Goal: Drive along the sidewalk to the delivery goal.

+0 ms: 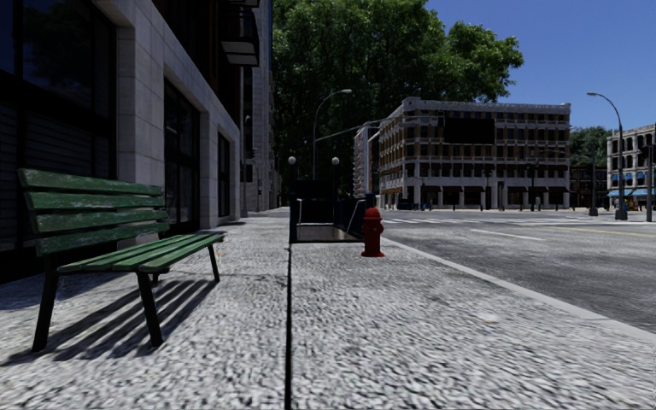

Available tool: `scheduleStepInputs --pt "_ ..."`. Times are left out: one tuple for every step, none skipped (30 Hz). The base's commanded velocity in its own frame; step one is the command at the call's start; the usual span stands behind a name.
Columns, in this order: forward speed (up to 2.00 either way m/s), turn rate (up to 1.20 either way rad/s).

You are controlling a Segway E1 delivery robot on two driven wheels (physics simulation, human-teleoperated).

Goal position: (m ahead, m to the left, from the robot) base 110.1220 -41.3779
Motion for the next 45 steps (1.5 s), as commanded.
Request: scheduleStepInputs --pt "2.00 0.00" --pt "2.00 0.00" --pt "2.00 0.00" --pt "2.00 0.00" --pt "2.00 0.00" --pt "2.00 0.00" --pt "2.00 0.00" --pt "2.00 0.00" --pt "2.00 0.00" --pt "2.00 0.00" --pt "2.00 0.00" --pt "2.00 0.00" --pt "2.00 0.00" --pt "2.00 0.00" --pt "2.00 0.00" --pt "2.00 0.00" --pt "2.00 0.00" --pt "2.00 0.04" --pt "2.00 0.09" --pt "2.00 0.23" --pt "2.00 0.25" --pt "2.00 0.25" --pt "2.00 0.25" --pt "2.00 0.27" --pt "2.00 0.28" --pt "2.00 0.28" --pt "2.00 0.29" --pt "2.00 0.30" --pt "2.00 0.46" --pt "2.00 0.46" --pt "2.00 0.47" --pt "2.00 0.48" --pt "2.00 0.48" --pt "2.00 0.48" --pt "2.00 0.48" --pt "2.00 0.48" --pt "2.00 0.48" --pt "2.00 0.48" --pt "2.00 0.48" --pt "2.00 0.48" --pt "2.00 0.48" --pt "2.00 0.48" --pt "2.00 0.48" --pt "2.00 0.43" --pt "2.00 0.39"
